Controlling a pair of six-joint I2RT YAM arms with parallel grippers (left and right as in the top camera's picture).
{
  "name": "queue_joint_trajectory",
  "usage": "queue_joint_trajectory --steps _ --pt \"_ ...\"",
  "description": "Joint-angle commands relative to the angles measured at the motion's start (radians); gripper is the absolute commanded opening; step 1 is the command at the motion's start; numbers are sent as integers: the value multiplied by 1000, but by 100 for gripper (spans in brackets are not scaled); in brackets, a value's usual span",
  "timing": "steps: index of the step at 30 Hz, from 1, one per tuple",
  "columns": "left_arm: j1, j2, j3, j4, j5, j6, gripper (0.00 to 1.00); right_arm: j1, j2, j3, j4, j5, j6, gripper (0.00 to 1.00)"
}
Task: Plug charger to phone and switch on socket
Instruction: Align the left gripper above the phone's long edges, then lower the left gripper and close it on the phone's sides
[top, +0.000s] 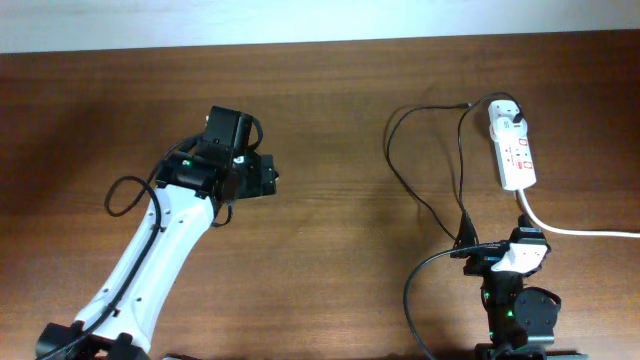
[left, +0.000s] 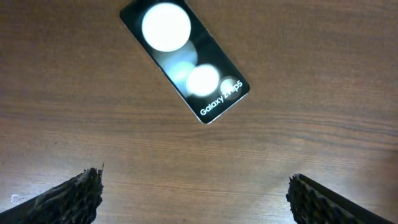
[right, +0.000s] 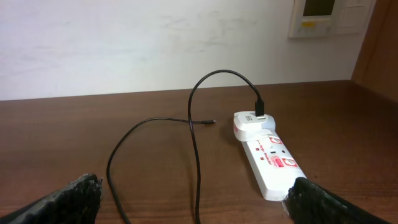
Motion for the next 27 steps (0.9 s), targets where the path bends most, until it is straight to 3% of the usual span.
queue_joint_trajectory --steps 1,8,16,27 --pt "-2 7 19 27 -18 -12 99 10 -8 -7 -3 15 -1 99" --pt "-2 21 28 60 -17 -39 99 10 -8 -7 -3 15 -1 99" --pt "-2 236 189 39 31 -66 99 10 -8 -7 -3 15 -1 99" --pt "-2 243 189 36 30 -65 99 10 -5 -7 -2 15 -1 99"
